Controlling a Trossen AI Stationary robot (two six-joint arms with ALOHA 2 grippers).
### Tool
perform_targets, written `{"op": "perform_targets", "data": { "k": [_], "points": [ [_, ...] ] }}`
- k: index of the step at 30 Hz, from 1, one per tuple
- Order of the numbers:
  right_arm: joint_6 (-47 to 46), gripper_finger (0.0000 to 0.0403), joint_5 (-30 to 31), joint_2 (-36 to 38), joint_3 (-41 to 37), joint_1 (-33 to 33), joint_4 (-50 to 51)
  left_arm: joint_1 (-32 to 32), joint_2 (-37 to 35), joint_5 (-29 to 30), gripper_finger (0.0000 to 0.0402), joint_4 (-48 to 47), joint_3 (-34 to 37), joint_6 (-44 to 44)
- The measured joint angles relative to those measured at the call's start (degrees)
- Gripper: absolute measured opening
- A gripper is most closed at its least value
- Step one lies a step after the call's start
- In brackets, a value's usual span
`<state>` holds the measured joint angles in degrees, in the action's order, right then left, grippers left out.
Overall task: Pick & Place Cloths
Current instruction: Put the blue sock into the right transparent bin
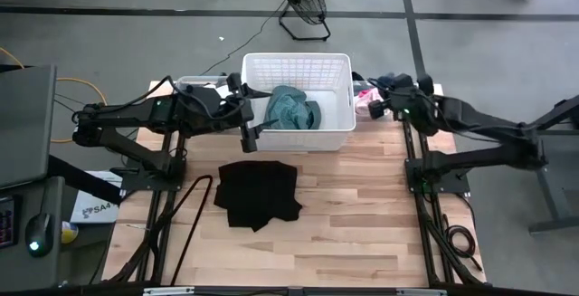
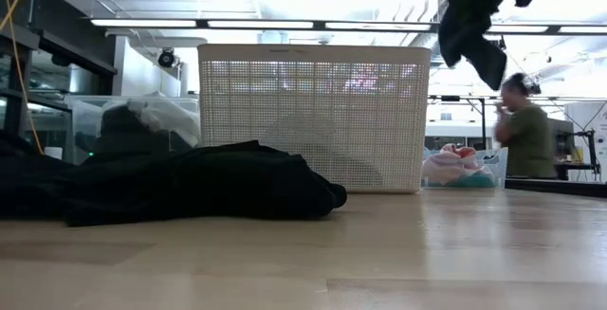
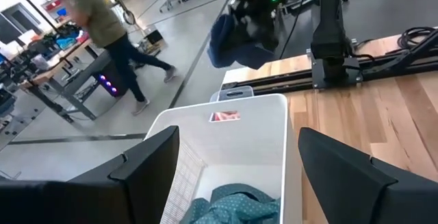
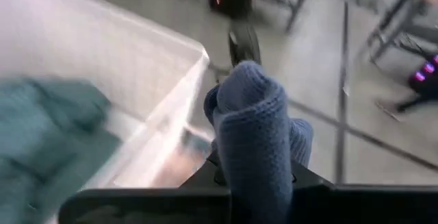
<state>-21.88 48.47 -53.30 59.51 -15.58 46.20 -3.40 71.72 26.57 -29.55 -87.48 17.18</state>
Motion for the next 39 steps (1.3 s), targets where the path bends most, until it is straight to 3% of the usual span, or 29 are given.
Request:
{"op": "perform_targets", "data": {
  "k": [3, 9, 12, 21, 29, 39],
  "points": [
    [2.64, 0.0005, -4.82, -2.31, 0.00, -5.42, 2.11, 0.00, 0.00, 0.02, 0.0294, -0.53, 0.00, -1.40],
    [19.00, 0.0005, -12.80, -7.79, 0.00, -15.03, 1.62, 0.00, 0.00, 0.06, 0.0294, -1.02, 0.00, -2.46],
    [22.81, 0.0005, -17.24, -10.93, -0.02, -19.30, 1.63, 0.00, 0.00, 0.06, 0.0294, -1.06, 0.00, -2.48],
    [26.96, 0.0005, -28.27, -21.31, -0.02, -31.25, -0.36, 0.00, 0.00, 0.13, 0.0294, -1.11, 0.00, -4.17],
    [34.07, 0.0006, -34.26, -28.14, -0.04, -37.32, -7.43, 0.00, 0.02, 0.18, 0.0294, -2.14, 0.00, -4.19],
    [29.43, 0.0007, -48.76, -35.24, -0.04, -41.23, -9.62, 0.02, 0.02, 3.11, 0.0294, -2.38, 0.00, -5.59]
  ]
}}
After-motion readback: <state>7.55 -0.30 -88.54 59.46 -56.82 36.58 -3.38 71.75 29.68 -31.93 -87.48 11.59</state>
